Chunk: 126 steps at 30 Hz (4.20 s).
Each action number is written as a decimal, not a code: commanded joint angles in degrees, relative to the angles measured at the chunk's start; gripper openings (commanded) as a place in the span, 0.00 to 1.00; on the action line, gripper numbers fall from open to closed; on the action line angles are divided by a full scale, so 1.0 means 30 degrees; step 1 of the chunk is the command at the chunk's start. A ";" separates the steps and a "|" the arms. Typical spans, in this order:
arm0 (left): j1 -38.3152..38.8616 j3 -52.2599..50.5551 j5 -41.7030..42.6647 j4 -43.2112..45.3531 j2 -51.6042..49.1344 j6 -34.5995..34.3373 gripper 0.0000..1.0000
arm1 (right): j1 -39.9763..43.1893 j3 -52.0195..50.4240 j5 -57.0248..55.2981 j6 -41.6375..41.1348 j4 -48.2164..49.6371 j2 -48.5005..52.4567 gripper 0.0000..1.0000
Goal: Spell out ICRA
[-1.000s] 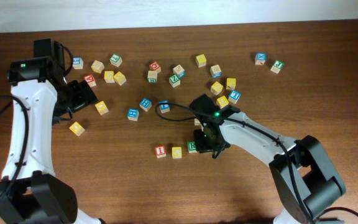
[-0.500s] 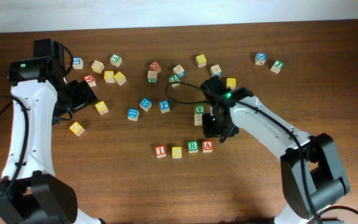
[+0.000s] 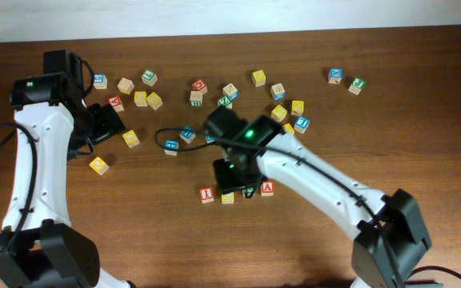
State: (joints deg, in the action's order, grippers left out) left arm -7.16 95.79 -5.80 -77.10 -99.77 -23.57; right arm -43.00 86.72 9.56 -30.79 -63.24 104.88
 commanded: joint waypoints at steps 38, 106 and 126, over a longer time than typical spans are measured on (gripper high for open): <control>-0.0080 0.0029 0.0058 -0.0036 0.0015 -0.0044 0.99 | -0.1392 -0.2980 -0.3009 -0.3555 0.5311 0.3322 0.24; -0.0087 0.0029 0.0058 -0.0029 0.0015 -0.0036 0.99 | -0.3417 -0.2193 -0.3942 -0.3905 0.6951 0.3665 0.28; -0.0080 0.0029 0.0058 -0.0029 0.0015 -0.0036 0.99 | -0.2776 -0.1807 -0.4277 -0.3461 0.6404 0.3636 0.33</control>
State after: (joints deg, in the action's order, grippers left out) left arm -7.16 95.79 -5.80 -77.12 -99.77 -23.57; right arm -51.79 80.55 -2.59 -41.54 -43.24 115.13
